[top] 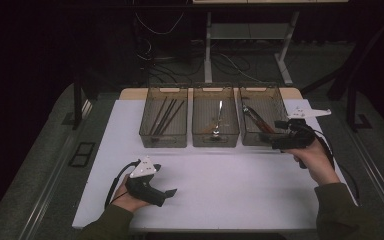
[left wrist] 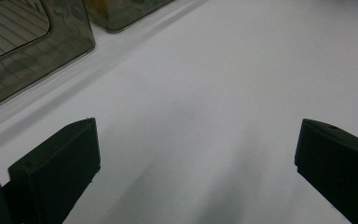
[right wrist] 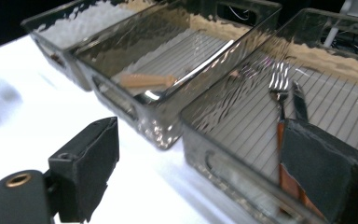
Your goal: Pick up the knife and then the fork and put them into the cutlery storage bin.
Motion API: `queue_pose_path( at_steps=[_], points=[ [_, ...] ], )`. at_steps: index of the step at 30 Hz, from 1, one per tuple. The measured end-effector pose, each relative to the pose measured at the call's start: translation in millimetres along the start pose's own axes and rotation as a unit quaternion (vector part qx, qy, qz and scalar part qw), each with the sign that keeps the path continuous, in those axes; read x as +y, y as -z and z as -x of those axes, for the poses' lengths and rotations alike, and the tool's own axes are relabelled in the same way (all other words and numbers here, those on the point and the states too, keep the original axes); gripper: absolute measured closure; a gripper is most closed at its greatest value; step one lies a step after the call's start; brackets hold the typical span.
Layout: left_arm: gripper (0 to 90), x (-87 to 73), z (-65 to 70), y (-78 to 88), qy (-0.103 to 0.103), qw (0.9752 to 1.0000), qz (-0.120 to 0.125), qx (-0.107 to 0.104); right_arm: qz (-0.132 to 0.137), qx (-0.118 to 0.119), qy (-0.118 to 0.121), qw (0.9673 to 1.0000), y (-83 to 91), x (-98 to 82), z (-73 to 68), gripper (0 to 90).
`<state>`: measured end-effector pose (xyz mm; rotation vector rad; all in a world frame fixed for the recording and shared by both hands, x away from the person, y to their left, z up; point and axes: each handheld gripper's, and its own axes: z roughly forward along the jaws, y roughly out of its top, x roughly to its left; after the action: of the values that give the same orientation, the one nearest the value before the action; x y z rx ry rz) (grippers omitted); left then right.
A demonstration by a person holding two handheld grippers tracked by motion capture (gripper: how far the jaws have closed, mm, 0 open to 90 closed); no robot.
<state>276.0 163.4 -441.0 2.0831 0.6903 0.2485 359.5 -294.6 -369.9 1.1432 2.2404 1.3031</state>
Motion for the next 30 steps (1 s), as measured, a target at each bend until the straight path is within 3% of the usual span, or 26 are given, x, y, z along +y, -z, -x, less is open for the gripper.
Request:
queue_pose_path(
  at_steps=[9, 22, 30],
  points=[
    [0.0, 0.1, 0.0, 0.5, 0.0, 1.0, 0.001, 0.002, -0.01, 0.005, 0.021, 0.9997, 0.3, -29.9, -21.6, 12.5],
    [0.0, 0.2, 0.4, 1.4, 0.0, 1.0, 0.004, 0.005, -0.001, 0.013, 0.028, 0.9995, 11.0, -65.8, -38.8, 12.5],
    [0.0, 0.4, 0.4, 2.0, -0.002, 1.0, 0.003, 0.007, -0.013, 0.025, 0.032, 0.9991, 13.2, -86.9, -50.8, 12.4]
  ],
)
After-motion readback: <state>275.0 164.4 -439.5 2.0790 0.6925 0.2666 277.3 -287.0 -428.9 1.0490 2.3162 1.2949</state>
